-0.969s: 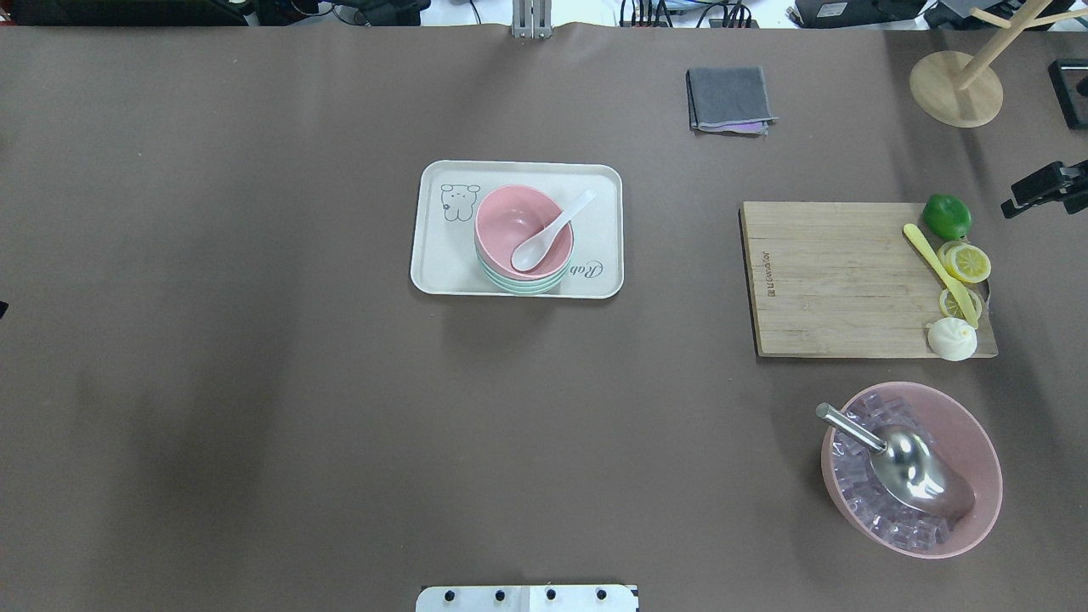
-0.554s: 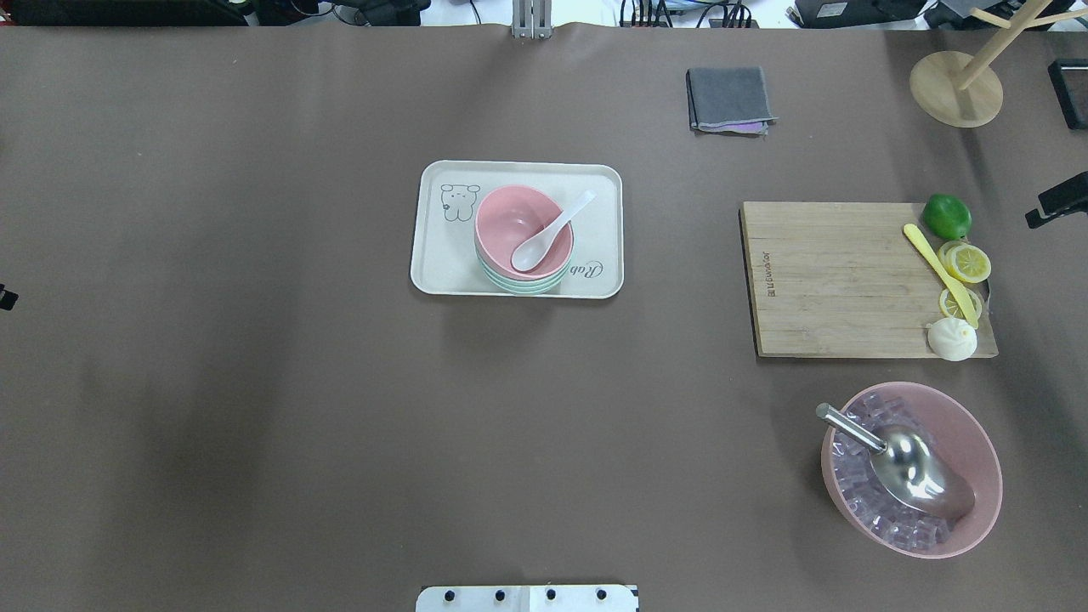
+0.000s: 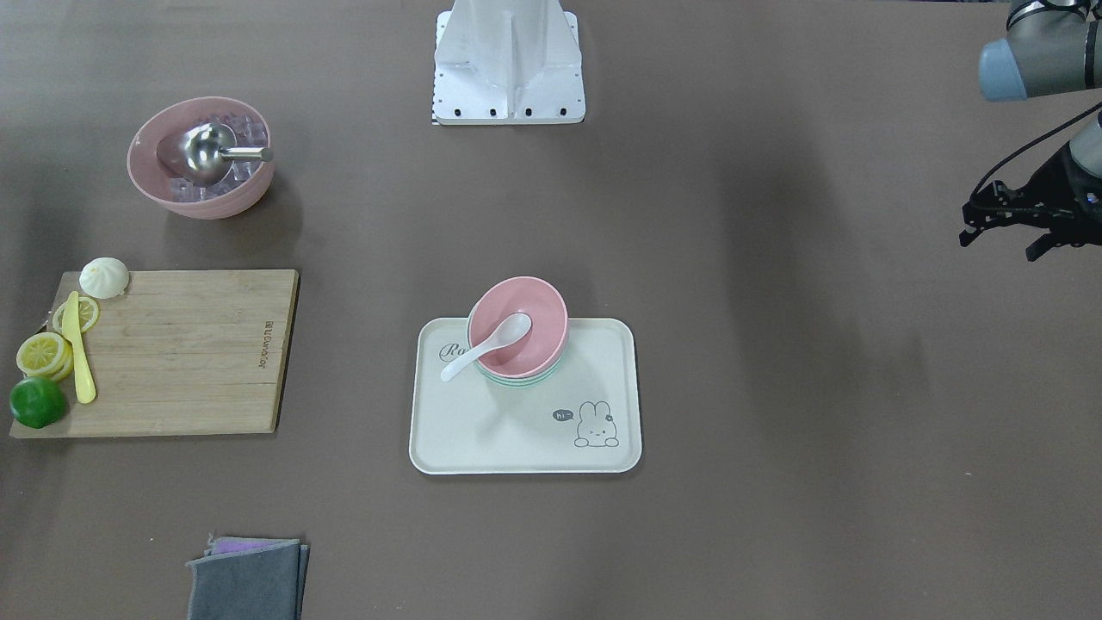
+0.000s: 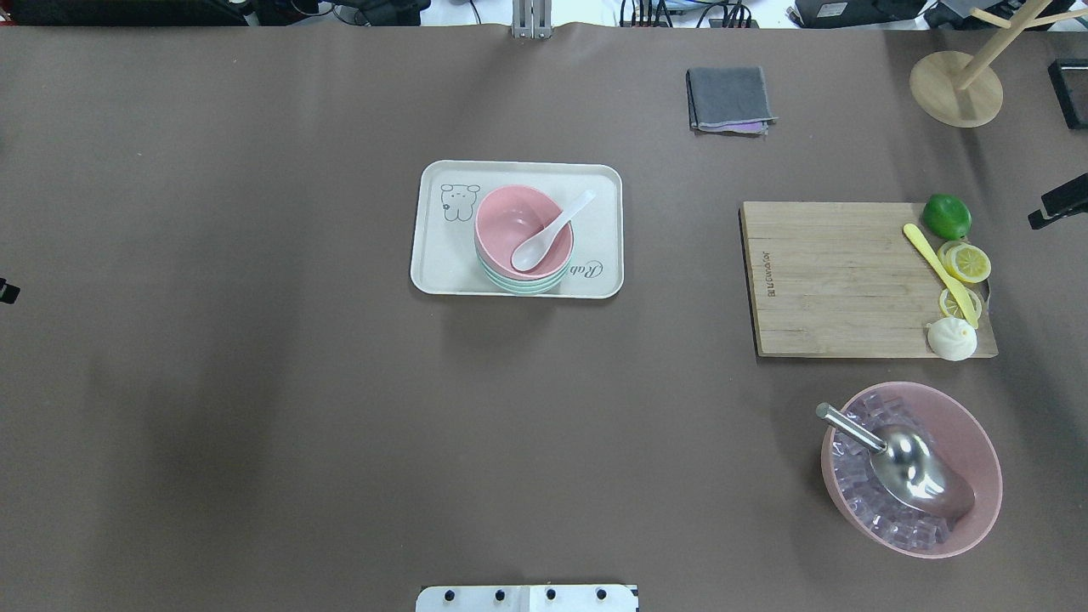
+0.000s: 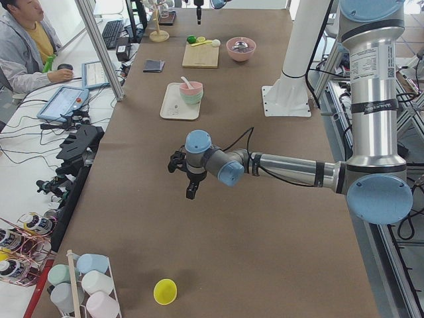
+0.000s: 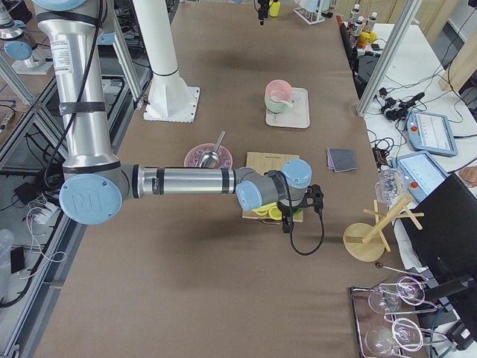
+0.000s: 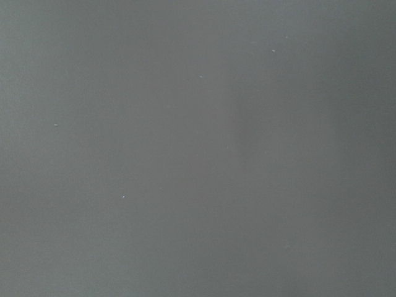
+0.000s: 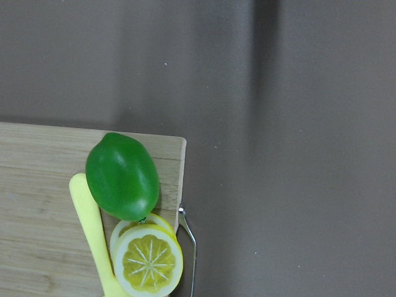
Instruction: Stack pink bowl on green and place spoon
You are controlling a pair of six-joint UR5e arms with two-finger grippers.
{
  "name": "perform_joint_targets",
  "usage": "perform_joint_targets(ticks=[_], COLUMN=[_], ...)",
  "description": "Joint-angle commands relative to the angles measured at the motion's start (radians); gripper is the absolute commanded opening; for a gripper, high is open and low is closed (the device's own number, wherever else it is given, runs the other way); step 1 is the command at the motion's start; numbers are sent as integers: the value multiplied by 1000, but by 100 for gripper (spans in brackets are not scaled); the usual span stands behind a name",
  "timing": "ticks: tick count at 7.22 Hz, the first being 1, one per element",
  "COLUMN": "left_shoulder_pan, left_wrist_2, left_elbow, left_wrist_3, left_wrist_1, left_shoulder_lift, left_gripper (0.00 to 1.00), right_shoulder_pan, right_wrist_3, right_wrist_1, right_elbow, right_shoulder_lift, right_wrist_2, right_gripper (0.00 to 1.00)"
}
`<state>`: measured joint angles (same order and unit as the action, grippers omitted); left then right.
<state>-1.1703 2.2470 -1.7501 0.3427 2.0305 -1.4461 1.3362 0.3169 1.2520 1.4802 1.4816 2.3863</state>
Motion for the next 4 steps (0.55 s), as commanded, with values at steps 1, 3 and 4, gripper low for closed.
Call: perform_joint_targets(ticks=[1,3,4], left_shoulder_pan=[-2,-2,-5], left_wrist_2=[-1,0,3], left_elbow=[3,7,-14], left_wrist_3=[-2,1,4], left_wrist_1=[2,2,8], left_shoulder_lift=[-5,-4,9], left_gripper=[99,99,99], right_shoulder_pan=[-5,-5,-5], right_wrist_3=[1,1,4], right_wrist_1=[3,1,1], right_elbow=[-8,-15,-15], right_shoulder_lift=[-12,-11,-12], right_wrist_2=[-6,-1,-1], right_gripper=[100,100,100])
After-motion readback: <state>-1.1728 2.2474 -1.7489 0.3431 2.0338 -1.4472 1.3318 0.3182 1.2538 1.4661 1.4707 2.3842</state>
